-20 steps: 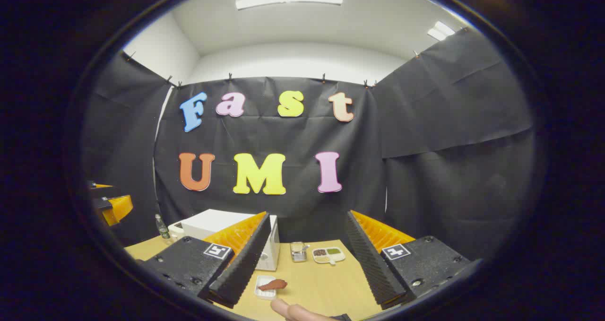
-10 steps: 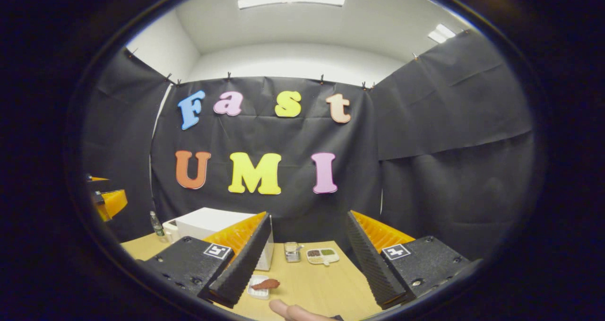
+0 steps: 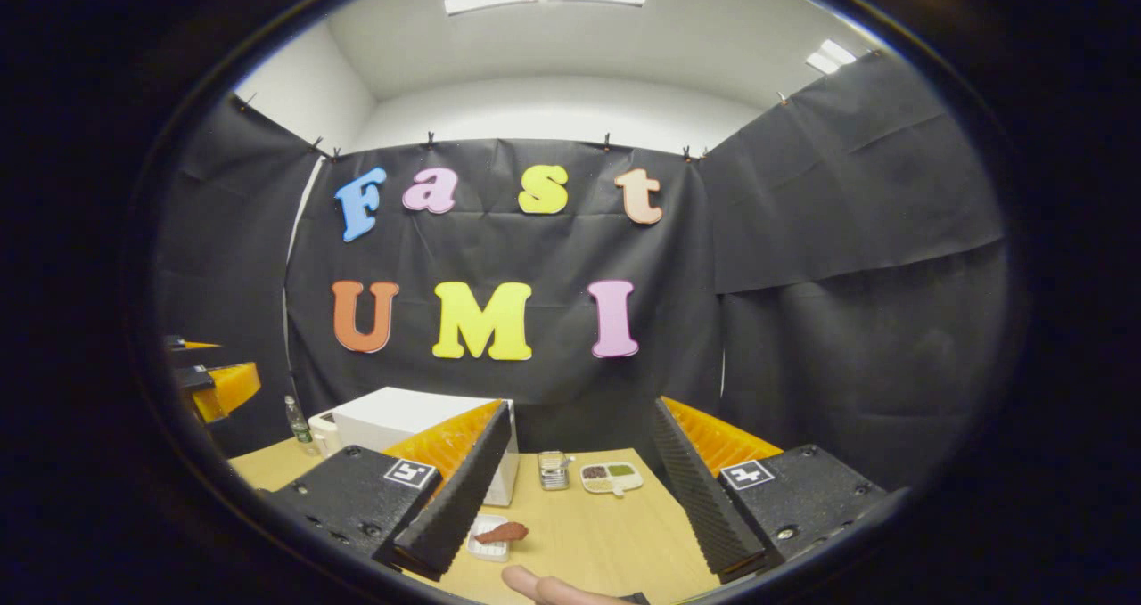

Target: Open the microwave oven with the left hand, put the food in, and close the microwave oven.

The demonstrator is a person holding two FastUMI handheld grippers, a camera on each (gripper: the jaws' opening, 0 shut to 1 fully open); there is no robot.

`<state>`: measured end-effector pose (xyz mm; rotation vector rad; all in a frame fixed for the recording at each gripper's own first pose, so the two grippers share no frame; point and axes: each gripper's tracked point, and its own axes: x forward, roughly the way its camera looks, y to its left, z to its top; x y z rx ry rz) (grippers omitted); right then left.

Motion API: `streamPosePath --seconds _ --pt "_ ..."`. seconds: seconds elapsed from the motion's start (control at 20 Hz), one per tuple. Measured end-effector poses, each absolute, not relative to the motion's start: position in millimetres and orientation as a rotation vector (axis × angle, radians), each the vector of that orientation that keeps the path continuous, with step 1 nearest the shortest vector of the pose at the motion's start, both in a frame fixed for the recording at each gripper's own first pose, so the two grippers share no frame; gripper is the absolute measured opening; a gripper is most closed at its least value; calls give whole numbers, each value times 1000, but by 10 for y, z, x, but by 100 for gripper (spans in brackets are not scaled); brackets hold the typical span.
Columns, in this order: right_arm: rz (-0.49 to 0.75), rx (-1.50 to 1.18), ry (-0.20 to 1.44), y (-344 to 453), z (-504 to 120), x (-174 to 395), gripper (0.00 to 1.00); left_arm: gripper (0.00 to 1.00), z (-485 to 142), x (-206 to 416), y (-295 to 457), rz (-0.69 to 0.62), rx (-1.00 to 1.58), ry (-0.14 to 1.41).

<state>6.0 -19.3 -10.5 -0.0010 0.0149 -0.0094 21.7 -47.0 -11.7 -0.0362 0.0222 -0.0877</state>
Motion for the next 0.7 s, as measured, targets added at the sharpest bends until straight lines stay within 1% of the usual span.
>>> streamPosePath --seconds 0.05,0.1,0.2,0.25,0.35,0.5,0.55,0.7 --pt "-7 4 19 -195 -134 63 95 95 -159 286 -533 -99 -51 31" --pt "-2 10 21 -195 -148 70 100 95 -200 361 -606 -112 -64 36" --pt "-1 10 33 -217 -188 71 100 95 -329 547 -744 -145 -71 49" --pt "-2 10 46 -232 -238 60 95 95 -407 635 -815 -157 -76 54" --pt "13 14 75 -210 -297 12 95 95 -589 823 -987 -190 -84 67" --pt "34 22 73 -206 -269 -58 95 95 -844 1072 -1231 -230 -93 74" --pt "30 21 66 -232 -264 -68 100 95 -934 1161 -1293 -234 -95 71" --pt "7 7 52 -325 -238 -103 100 95 -1360 1379 -1414 -207 -116 93"
